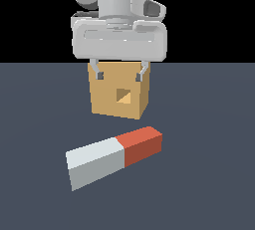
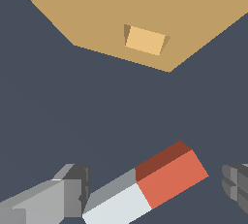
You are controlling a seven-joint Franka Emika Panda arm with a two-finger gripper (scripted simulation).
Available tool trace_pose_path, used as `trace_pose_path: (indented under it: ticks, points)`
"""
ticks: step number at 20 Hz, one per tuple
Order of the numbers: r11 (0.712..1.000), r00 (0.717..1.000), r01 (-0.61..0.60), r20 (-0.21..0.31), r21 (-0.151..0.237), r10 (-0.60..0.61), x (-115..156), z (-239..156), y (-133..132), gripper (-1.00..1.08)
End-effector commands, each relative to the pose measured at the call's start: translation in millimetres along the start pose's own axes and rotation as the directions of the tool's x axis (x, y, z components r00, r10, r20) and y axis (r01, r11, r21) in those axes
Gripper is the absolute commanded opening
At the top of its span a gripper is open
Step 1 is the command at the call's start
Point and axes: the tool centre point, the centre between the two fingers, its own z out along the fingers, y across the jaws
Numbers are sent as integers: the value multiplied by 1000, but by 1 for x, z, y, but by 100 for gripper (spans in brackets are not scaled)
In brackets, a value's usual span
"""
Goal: Insert the peg into the horizontal hole in a box.
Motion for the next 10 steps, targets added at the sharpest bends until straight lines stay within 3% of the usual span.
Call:
trace_pose_path:
  ticks: [1, 10]
  points:
    - [1000, 1000, 0, 0, 0, 0, 0, 0, 0, 100]
    - [997, 997, -73, 1, -4, 73, -9, 6, 2, 100]
